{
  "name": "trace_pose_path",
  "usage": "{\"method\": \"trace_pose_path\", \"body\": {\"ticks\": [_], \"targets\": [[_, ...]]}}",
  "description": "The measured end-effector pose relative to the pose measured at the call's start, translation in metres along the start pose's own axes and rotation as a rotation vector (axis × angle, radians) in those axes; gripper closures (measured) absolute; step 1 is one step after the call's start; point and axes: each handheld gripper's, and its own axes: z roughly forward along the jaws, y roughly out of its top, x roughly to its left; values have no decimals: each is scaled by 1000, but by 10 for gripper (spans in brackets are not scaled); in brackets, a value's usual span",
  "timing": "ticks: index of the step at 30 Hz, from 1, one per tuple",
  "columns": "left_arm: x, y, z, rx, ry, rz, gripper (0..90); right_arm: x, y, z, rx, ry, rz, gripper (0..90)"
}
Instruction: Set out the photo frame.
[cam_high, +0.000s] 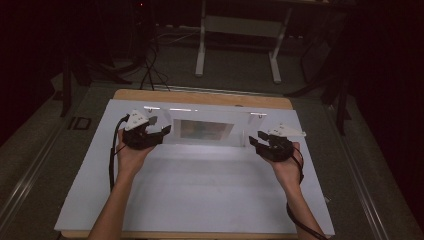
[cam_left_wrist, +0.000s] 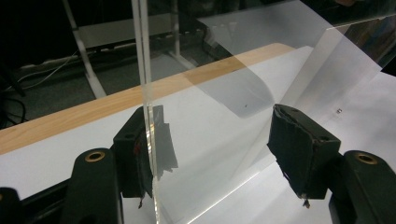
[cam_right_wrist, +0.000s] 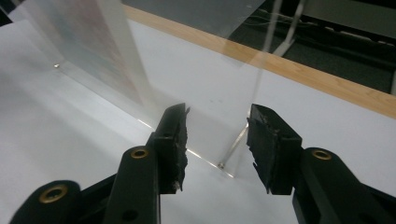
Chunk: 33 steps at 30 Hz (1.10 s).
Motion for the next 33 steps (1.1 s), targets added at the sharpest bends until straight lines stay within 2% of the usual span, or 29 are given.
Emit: {"method": "trace_pose_path", "body": {"ticks": [4,6,10,16,18,19,21,26,33], "targets": [[1,0,1,-3,0,-2,355,-7,-1,4,3,-18,13,542],[1,0,1,-2,0,-5,354,-10,-1,7,-1,-12,19,533],[2,2,3,2,1,-13,354,-12,-2,17,-14,11,1,506],[3,2,4,0,1,-17,353,-12,-3,29,-23,23,-21,477],[4,2,4,-3,-1,-20,352,-13,-3,31,-19,19,-21,471],[4,2,4,-6,-4,-24,354,-14,-2,36,-11,25,-5,454],[5,2,5,-9,-4,-26,353,-13,-2,38,-17,35,-14,454],[5,1,7,-21,5,-42,347,-10,0,43,-24,38,-18,456],[8,-2,7,-52,-8,-69,347,-11,1,44,-23,43,-12,456]]}}
